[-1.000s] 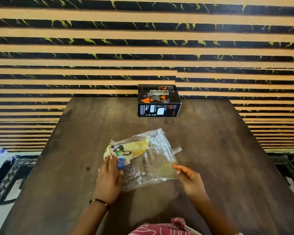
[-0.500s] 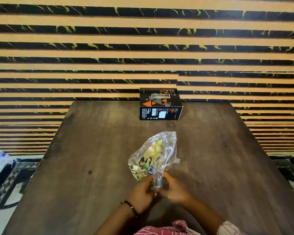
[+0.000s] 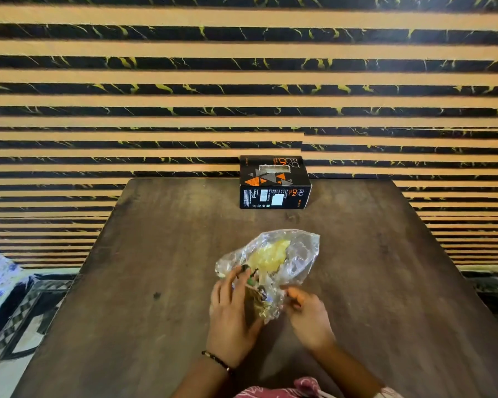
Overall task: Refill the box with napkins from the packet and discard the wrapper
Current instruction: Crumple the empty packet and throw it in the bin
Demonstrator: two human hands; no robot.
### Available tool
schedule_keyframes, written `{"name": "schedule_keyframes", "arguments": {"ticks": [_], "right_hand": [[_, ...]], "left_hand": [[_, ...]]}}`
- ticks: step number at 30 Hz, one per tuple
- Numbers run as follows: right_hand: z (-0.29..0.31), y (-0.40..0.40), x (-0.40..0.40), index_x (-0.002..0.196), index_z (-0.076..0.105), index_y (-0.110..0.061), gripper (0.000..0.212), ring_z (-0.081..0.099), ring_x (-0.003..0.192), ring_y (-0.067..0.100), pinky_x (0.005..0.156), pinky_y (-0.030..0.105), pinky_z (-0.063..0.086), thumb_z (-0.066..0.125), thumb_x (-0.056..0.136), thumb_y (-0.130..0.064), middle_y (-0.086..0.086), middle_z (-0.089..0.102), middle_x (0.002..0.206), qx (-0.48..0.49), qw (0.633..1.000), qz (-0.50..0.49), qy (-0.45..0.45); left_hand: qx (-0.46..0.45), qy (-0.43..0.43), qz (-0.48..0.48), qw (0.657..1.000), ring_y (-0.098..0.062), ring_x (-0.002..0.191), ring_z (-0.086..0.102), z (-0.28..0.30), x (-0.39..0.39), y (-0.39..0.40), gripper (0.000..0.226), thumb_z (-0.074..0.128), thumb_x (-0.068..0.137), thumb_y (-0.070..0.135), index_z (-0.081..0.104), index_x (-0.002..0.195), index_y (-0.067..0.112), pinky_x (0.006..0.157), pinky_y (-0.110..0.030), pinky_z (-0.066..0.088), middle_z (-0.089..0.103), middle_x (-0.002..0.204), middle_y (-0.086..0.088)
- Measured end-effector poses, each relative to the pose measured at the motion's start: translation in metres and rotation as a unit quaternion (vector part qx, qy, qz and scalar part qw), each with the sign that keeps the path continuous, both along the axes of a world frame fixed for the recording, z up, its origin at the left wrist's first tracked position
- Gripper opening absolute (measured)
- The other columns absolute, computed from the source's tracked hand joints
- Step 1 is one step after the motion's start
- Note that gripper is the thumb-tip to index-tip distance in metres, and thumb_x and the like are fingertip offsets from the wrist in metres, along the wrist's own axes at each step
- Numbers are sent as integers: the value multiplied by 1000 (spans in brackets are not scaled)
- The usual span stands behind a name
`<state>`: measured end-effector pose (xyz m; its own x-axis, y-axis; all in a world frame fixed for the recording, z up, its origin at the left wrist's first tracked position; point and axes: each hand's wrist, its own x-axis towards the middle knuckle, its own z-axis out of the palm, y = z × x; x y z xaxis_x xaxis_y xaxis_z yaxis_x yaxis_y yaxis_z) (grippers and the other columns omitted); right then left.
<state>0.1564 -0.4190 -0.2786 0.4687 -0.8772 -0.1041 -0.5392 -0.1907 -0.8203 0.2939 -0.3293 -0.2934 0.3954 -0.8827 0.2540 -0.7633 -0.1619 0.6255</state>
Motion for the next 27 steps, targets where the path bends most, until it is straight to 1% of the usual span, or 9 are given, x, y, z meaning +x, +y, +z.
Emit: {"name": "schedule_keyframes", "arguments": {"ticks": [3,6,8,10,14,16,19,23,27], "right_hand": [[11,0,2,95,72,-11,29,56,82,-23,76,-1,40,56,81,9,-25,61,89,-15,998,47,-42],[14,3,4,93,72,-13,24,63,88,-6,81,12,47,59,80,1,-16,68,92,-6,994,91,-65],[16,4,3,94,71,-23,25,66,91,3,85,20,50,59,79,-7,-9,72,96,28,991,98,-85],[20,7,2,94,66,-36,31,66,93,1,85,18,51,62,82,-8,-16,73,95,45,988,101,-104],[29,-2,-5,102,60,-41,42,61,99,-4,82,15,48,64,82,-4,-15,64,110,6,988,33,-152],[30,-11,-12,116,53,-47,50,49,117,-3,94,21,44,70,77,-22,-17,49,128,-8,993,36,-117],[29,-12,-16,129,42,-48,68,38,131,3,106,29,37,70,66,-46,-22,37,140,36,990,108,-78],[33,-12,-19,123,54,-29,62,61,114,15,100,36,47,78,65,-33,1,64,124,217,949,169,-153],[36,-13,-20,115,60,-17,56,64,108,24,93,34,51,80,62,-20,9,69,116,209,949,153,-180]], "left_hand": [[11,120,-59,991,-3,137,12,0,1,-6,98,76,68,25,12,144,30,111,-17,13,13,149,13],[-20,270,-86,959,-1,122,48,4,-5,-10,71,73,69,20,43,133,19,95,-6,35,52,131,13],[-42,303,-56,950,7,102,59,8,-7,-9,46,71,67,32,60,112,30,83,-6,42,66,106,25],[-67,328,-19,942,3,91,64,10,-6,-9,35,73,66,35,65,99,31,77,-10,47,70,96,24],[-77,422,31,903,1,77,67,16,1,-7,26,70,75,-3,67,97,10,68,-12,49,73,78,19],[-56,468,-11,882,-2,76,67,21,2,-4,23,70,76,1,66,98,4,67,-15,50,74,78,14],[-5,493,-107,863,-5,85,66,28,0,-1,29,69,72,21,65,98,8,75,-18,50,74,87,9],[18,513,-160,843,-13,91,66,34,-5,1,28,71,69,24,70,96,14,79,-24,52,74,93,2],[-52,404,-59,911,-8,101,58,30,-5,2,42,78,53,39,71,93,28,88,-18,46,58,110,-6]]}}
